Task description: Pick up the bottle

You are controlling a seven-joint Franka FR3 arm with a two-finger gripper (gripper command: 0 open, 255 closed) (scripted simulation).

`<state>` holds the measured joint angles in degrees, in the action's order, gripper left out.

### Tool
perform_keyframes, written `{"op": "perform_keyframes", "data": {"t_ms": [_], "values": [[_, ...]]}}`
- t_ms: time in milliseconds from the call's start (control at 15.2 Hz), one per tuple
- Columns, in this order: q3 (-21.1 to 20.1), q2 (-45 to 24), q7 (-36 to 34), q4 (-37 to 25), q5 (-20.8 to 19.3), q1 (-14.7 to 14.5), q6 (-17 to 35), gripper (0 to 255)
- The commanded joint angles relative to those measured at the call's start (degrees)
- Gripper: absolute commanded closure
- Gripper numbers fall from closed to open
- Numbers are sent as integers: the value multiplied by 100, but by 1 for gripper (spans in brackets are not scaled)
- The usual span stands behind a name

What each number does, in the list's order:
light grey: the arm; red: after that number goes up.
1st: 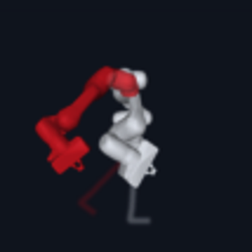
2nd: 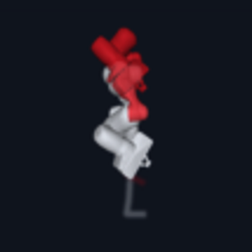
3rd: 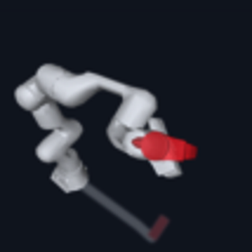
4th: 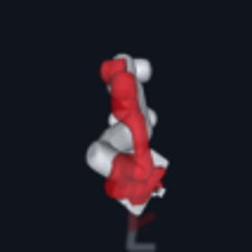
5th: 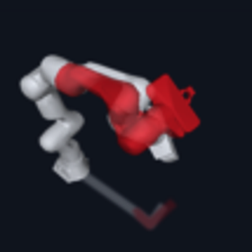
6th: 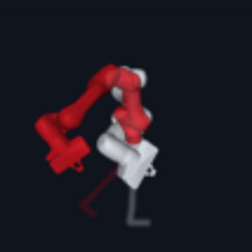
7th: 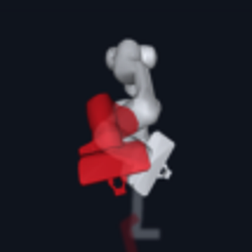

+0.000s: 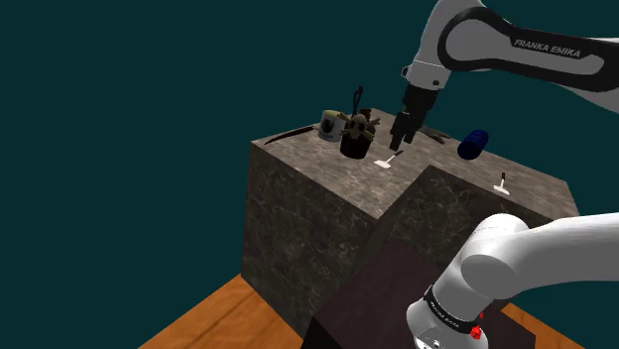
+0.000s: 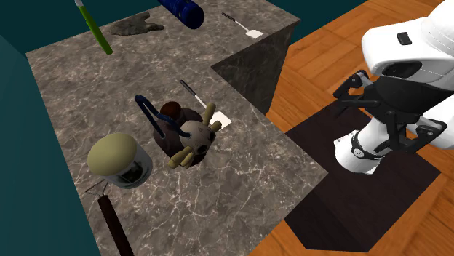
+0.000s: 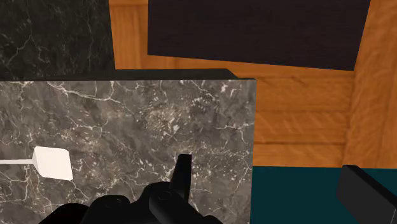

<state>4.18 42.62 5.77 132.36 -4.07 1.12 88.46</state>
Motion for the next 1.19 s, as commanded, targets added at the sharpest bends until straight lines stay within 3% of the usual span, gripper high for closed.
{"op": "perform_keyframes", "data": {"t_ms": [0,594,1122], "values": [[0,0,0,0,0,0,0,0],[698,-1897,769,-1531,-388,203,93,0],[1230,-3749,1522,-3390,-366,407,-140,0]]}}
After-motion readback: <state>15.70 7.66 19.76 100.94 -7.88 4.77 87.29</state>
